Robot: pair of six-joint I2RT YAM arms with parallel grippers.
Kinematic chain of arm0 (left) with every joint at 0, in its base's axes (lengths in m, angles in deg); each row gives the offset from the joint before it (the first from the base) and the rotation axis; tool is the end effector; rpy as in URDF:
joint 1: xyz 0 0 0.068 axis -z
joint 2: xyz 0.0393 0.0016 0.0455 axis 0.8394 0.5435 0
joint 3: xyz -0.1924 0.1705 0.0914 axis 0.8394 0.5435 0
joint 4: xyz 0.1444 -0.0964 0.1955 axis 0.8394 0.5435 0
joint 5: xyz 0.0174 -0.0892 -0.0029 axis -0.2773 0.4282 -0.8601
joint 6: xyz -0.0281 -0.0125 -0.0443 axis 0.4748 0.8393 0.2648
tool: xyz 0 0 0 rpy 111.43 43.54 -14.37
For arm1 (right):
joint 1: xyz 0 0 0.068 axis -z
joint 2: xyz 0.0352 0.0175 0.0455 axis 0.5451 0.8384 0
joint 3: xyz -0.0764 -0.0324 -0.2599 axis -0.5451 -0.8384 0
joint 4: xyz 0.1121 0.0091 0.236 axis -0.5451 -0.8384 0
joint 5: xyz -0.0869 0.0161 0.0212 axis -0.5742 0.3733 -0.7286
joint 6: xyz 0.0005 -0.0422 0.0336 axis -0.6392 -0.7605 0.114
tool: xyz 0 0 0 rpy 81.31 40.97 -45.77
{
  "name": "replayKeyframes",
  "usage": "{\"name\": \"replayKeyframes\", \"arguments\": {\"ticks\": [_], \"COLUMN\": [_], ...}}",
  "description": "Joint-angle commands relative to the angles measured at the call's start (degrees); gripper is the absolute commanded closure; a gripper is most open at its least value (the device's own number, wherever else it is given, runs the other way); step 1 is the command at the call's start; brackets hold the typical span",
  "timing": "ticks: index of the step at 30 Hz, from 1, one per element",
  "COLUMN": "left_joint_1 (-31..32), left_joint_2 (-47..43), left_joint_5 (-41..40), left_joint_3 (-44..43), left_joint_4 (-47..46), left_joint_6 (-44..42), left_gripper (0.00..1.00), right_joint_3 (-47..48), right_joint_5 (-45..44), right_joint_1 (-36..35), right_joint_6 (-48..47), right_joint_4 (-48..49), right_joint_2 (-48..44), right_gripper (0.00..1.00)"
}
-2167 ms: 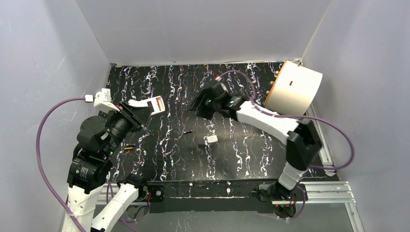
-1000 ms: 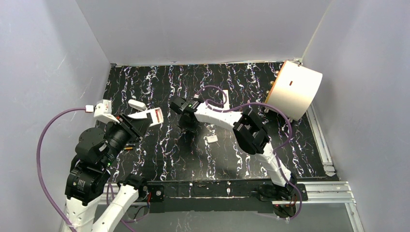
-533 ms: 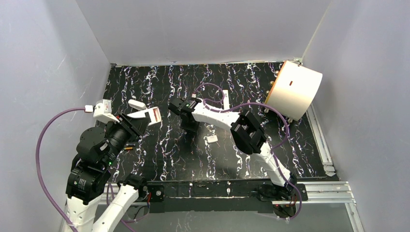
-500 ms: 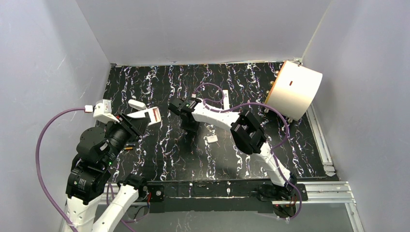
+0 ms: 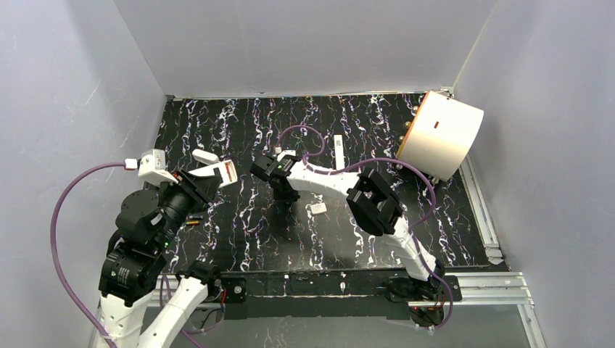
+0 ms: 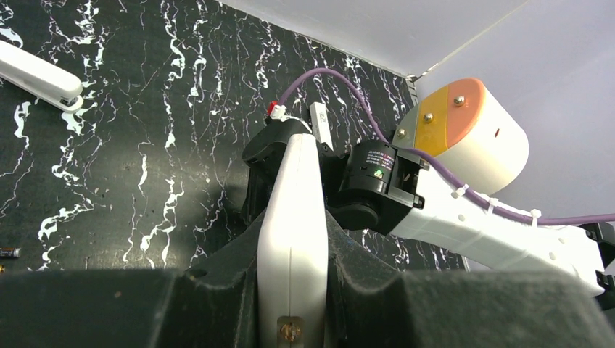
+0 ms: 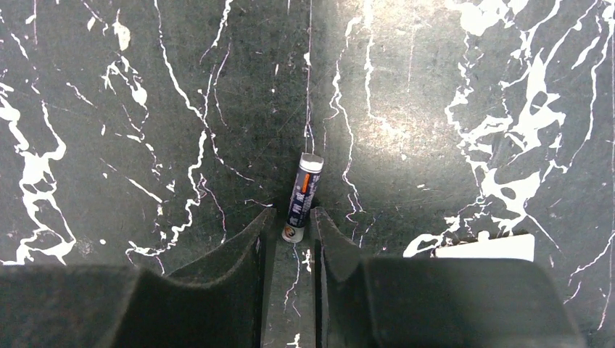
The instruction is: Load the batteries into the remote control
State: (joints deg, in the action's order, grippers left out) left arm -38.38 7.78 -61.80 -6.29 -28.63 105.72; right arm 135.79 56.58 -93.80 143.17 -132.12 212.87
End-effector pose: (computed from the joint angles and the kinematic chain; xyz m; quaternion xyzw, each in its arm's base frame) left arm 0.0581 -0.0177 0.4221 -0.1178 0.7189 -0.2888 0.6212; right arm 0.2480 0.4136 0.1710 -0.0197 0.9673 0.0175 0.2524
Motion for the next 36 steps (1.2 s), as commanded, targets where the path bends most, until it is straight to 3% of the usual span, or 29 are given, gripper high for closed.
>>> {"name": "replayKeyframes", "arguments": {"ticks": [1, 3, 12, 16, 27, 36], "left_joint_1": [-0.24, -0.22, -0.23, -0.22, -0.16, -0.21], "left_joint_2": [0.97, 1.12, 2.05, 2.75, 4.51, 12.81], "left_joint_5": [-0.77, -0.42, 0.93, 2.39, 16.99, 29.27], "left_joint_3": [-1.86, -1.95, -2.44, -2.13, 6.26, 14.23], "left_joint_4": [-0.1, -0.14, 0.07, -0.04, -9.42, -26.69], "left_joint_6": [-0.88, -0.83, -1.02, -1.04, 0.57, 13.09], "left_gripper": [1.0, 1.0, 1.0, 1.0, 1.0, 1.0], "right_joint_3": [-4.42, -5.61, -8.28, -9.38, -16.42, -24.67], "right_joint_5": [1.27, 1.2, -0.16, -1.54, -4.69, -7.05], "right_joint_1": [0.17, 0.81, 1.82, 1.99, 3.32, 3.84], "right_joint_6": [-5.38, -5.31, -5.83, -6.78, -8.79, -12.08], "right_joint_4": [-0.12, 0.03, 1.5, 3.38, 7.04, 7.32], "right_joint_2": [1.12, 1.22, 0.25, -2.29, -20.33, -41.42], "right_gripper": [0.69, 0.7, 0.9, 0.93, 0.93, 0.9]}}
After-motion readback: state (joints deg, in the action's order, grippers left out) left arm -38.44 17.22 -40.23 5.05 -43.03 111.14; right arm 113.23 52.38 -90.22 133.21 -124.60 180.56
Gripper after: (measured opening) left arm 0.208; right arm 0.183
